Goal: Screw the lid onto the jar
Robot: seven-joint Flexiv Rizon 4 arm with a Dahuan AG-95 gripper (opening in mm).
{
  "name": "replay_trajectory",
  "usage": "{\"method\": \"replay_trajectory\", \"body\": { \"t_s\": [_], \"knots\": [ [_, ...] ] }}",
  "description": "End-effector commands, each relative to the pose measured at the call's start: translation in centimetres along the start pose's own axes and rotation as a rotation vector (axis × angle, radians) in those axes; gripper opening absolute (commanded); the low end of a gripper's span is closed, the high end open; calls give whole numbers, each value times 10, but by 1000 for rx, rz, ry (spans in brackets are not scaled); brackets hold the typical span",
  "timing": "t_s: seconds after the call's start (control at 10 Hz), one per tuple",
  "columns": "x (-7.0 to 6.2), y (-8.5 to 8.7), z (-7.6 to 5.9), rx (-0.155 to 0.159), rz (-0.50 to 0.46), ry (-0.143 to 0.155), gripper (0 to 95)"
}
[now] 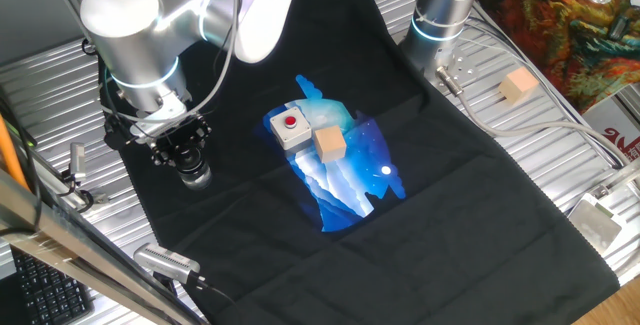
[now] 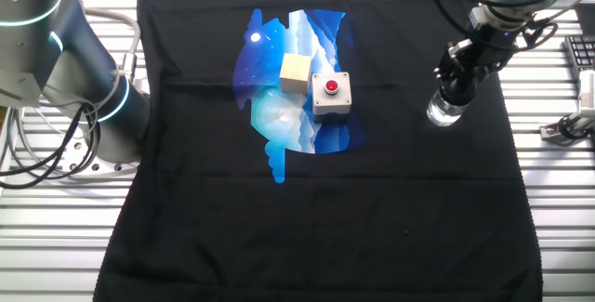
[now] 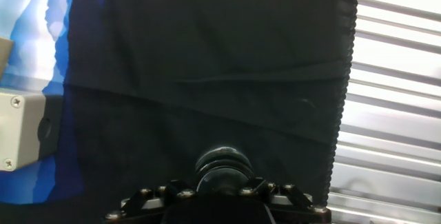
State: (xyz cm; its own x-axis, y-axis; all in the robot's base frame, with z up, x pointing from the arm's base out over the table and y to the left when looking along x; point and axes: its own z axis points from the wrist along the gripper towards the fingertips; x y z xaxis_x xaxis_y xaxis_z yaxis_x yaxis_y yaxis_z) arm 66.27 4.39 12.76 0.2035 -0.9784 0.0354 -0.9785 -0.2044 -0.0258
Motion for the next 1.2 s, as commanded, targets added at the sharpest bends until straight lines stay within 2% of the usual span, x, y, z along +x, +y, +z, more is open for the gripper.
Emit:
{"method": "replay_trajectory", "body": {
  "t_s": [0.1,1.2],
  "knots": [
    [0,-1,1,0,4,-1,380],
    [1,-1,3,1,11,-7,380]
  ]
}}
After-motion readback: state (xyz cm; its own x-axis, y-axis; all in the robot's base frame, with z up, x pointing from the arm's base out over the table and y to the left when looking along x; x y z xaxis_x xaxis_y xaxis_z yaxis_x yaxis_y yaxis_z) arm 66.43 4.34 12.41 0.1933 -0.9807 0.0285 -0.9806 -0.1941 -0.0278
